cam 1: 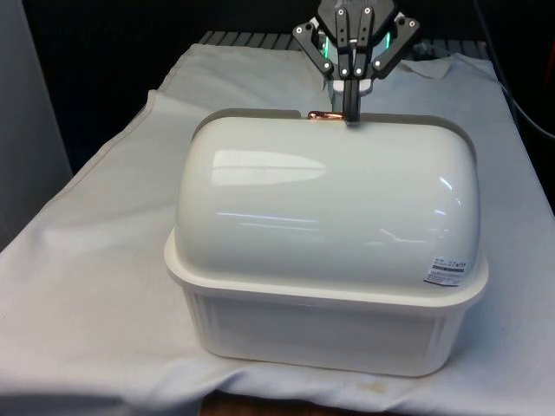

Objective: Open the lid, then close it.

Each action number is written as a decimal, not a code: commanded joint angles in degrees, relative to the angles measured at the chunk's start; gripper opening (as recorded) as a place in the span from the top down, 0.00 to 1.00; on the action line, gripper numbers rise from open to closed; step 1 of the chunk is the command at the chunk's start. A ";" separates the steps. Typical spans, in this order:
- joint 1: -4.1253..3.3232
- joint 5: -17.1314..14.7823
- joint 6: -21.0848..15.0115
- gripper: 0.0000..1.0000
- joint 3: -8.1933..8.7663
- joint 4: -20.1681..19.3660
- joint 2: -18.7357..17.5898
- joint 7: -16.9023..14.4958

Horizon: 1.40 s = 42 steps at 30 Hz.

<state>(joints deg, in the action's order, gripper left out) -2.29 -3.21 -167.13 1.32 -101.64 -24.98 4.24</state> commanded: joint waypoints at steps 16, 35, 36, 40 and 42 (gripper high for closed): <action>-0.06 -0.23 -2.75 1.00 -0.23 -4.93 1.72 0.17; -0.06 -0.11 -3.50 1.00 -0.17 -8.88 5.16 0.00; -0.06 -0.11 -3.50 1.00 -0.17 -8.71 4.98 0.06; 0.06 -0.29 -3.67 1.00 -0.29 -7.68 3.90 0.11; 0.00 -0.06 -3.04 1.00 -0.11 -7.22 4.07 0.11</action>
<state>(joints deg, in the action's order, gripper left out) -2.29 -3.27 -170.17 1.20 -108.86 -20.91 4.35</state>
